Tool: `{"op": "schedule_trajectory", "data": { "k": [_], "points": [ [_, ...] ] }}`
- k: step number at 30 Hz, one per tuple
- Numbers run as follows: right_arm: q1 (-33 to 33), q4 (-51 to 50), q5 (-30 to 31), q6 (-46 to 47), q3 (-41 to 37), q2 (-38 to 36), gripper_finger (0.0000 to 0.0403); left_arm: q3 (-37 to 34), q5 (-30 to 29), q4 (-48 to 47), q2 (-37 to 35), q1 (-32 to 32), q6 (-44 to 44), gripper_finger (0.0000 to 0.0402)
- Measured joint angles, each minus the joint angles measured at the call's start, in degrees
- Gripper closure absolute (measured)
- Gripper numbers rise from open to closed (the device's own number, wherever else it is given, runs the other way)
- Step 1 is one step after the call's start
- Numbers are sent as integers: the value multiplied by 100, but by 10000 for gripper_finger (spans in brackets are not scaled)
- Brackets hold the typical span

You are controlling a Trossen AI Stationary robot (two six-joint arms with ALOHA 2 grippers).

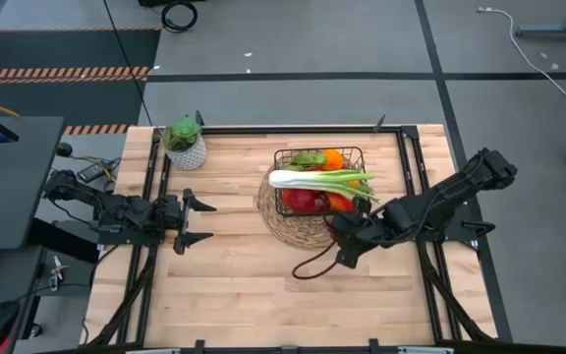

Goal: Build produce basket
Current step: Put the red grapes into the black wire basket

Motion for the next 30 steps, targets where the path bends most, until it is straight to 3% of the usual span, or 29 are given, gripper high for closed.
{"op": "schedule_trajectory", "data": {
  "k": [14, 25, 30],
  "points": [
    [-478, 1621, 140, -1577, -2, 0, 266, 0, 0, 0, -1, 2, -1, 33],
    [-551, 4405, 118, -3557, -4, -353, 266, -2, 0, -2, 0, 0, 0, 33],
    [-680, 4585, 122, -3884, -4, -673, 266, 0, 0, -2, -2, 2, -2, 33]
  ]
}}
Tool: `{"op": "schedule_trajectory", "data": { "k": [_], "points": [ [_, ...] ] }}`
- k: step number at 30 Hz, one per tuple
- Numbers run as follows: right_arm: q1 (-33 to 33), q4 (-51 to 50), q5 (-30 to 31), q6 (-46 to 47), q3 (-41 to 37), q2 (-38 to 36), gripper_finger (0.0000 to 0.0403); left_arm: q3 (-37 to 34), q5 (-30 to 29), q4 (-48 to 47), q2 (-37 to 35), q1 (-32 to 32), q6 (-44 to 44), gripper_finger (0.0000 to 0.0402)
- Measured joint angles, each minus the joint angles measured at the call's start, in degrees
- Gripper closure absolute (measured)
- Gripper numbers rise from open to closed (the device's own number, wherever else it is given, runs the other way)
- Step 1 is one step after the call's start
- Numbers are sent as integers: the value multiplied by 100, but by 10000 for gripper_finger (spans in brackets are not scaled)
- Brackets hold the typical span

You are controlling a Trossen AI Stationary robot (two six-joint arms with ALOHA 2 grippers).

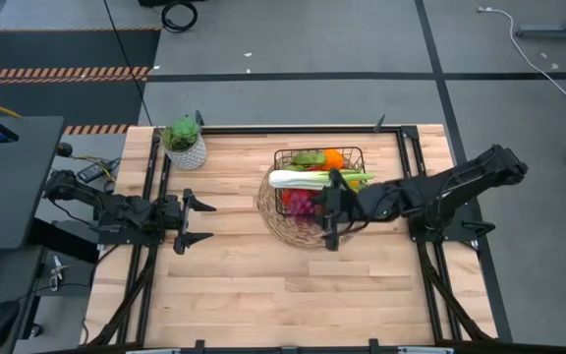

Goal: Build produce basket
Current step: Put the red grapes into the black wire basket

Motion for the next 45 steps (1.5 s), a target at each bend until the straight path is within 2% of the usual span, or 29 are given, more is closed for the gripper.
{"op": "schedule_trajectory", "data": {
  "k": [10, 20, 30, 45],
  "points": [
    [-590, 258, -64, -563, 0, -182, 266, 0, 0, 0, 2, -2, 2, 33],
    [-1575, 344, -1596, -610, 0, -41, 266, -2, 0, 0, 2, 0, 0, 33],
    [-2082, 254, -2280, -684, 0, -251, 266, 0, 2, 0, 0, -2, 3, 33],
    [-2302, -245, -2425, -972, 0, -492, 266, 0, 2, 2, 0, 0, 2, 33]
  ]
}}
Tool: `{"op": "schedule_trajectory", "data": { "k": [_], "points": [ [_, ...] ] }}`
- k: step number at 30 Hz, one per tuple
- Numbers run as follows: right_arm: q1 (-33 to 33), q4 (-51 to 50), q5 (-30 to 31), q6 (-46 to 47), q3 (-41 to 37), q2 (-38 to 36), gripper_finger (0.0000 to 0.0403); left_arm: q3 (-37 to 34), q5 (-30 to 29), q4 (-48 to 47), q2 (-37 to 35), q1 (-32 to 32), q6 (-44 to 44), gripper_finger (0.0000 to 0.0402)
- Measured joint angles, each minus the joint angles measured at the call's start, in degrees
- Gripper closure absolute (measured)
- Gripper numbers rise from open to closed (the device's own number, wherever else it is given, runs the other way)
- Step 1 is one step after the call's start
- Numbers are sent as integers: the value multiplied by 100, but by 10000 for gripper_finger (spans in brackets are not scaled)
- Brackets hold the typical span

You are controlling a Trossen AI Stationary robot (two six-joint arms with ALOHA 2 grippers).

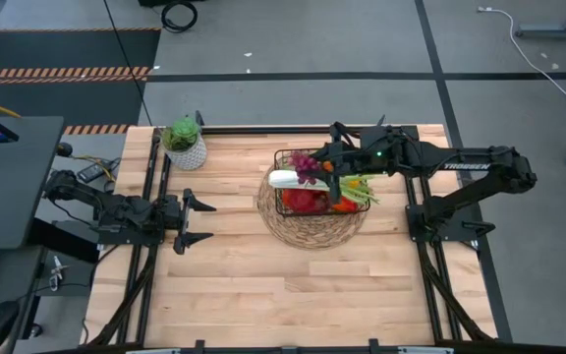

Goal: Build produce basket
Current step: Put the red grapes into the black wire basket

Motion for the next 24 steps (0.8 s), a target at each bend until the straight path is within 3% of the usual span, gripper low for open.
{"op": "schedule_trajectory", "data": {
  "k": [5, 15, 24],
  "points": [
    [-64, -14, -2, -116, 0, -310, 266, -2, 0, 0, 0, -2, -2, 33],
    [-216, -93, -28, 964, 0, -829, 266, -1, 0, 0, 0, -1, 0, 33],
    [-251, -155, -26, 1717, 0, -788, 266, 0, 0, 0, 0, -2, -2, 33]
  ]
}}
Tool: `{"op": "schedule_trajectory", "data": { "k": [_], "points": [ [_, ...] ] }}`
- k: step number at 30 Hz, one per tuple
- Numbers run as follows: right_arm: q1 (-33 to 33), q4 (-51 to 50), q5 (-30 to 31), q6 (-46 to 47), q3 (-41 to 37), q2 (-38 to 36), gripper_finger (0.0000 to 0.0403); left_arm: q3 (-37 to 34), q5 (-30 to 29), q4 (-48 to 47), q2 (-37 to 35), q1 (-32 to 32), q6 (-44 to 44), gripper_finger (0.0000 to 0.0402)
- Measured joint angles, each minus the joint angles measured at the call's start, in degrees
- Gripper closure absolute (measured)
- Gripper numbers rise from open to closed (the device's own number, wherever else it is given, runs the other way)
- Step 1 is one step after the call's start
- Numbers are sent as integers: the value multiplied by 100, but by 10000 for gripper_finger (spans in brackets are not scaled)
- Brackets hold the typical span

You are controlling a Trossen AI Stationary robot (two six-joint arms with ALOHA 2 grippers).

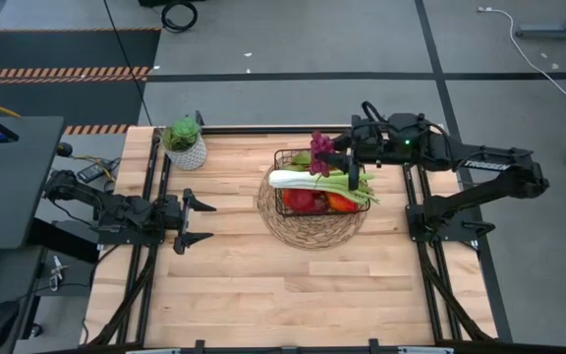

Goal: Build produce basket
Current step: Put the red grapes into the black wire basket

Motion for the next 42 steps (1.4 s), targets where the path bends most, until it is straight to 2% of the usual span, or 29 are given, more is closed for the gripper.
{"op": "schedule_trajectory", "data": {
  "k": [6, 10, 18, 21, 30, 36, 42],
  "points": [
    [-4, -92, 0, -110, 0, 43, 266, -2, 0, 0, 0, 2, 2, 33],
    [-4, -573, 9, -629, 2, 66, 266, -2, -1, 0, 0, 2, 2, 33],
    [230, -1796, 886, -1541, 4, 439, 266, -1, 0, -2, 2, 1, 1, 33],
    [524, -2041, 1170, -2298, 2, 631, 266, -2, 2, -2, 2, 2, 0, 33],
    [1258, -2150, 2921, -6053, 2, 848, 266, -2, 2, -1, 1, 0, 0, 33],
    [1557, -2101, 3773, -7444, 2, 1002, 266, -2, 2, -1, 0, 1, 0, 33],
    [1833, -1946, 4771, -8427, 2, 1302, 266, -2, 2, 6, 0, 1, 0, 33]
  ]
}}
